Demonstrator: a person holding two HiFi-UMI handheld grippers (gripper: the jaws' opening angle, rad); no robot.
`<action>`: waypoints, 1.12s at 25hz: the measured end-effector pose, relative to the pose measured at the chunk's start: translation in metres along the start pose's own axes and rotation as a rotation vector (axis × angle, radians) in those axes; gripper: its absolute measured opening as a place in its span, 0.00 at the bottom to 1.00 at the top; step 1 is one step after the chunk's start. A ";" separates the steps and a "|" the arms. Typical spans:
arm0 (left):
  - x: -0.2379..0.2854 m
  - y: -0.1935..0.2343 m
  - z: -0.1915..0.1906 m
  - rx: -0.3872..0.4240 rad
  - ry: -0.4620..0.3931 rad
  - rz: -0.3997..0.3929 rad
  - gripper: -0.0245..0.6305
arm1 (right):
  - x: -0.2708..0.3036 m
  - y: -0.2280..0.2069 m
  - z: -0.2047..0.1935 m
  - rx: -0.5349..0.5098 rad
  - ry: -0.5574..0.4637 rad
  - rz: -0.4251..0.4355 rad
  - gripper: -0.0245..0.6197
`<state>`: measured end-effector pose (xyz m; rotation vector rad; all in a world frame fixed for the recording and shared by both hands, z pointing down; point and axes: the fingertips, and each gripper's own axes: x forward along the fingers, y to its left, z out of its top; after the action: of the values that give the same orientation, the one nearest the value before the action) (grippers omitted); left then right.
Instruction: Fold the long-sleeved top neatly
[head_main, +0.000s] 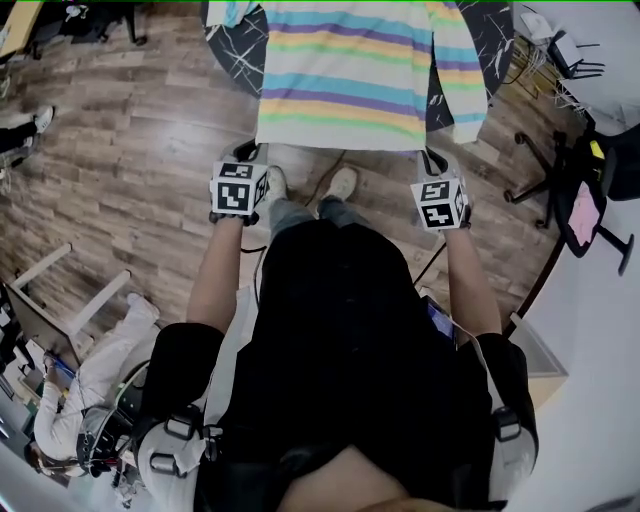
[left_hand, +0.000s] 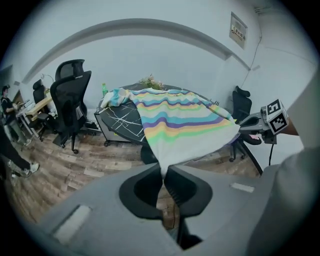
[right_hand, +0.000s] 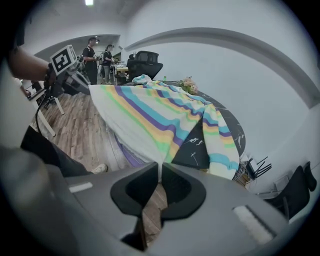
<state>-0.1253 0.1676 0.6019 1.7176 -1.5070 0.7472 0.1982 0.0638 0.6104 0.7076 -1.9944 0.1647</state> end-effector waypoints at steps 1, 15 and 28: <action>-0.001 0.003 -0.003 0.004 0.011 0.007 0.06 | -0.001 0.002 -0.001 -0.005 -0.003 0.001 0.08; -0.002 -0.021 0.002 0.070 0.076 -0.021 0.26 | -0.014 0.011 0.009 0.017 -0.060 0.097 0.24; 0.014 -0.053 0.101 0.194 -0.036 -0.158 0.26 | -0.032 -0.011 0.000 0.120 -0.038 0.065 0.29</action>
<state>-0.0748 0.0802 0.5481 1.9781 -1.3388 0.8044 0.2160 0.0677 0.5815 0.7267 -2.0577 0.3136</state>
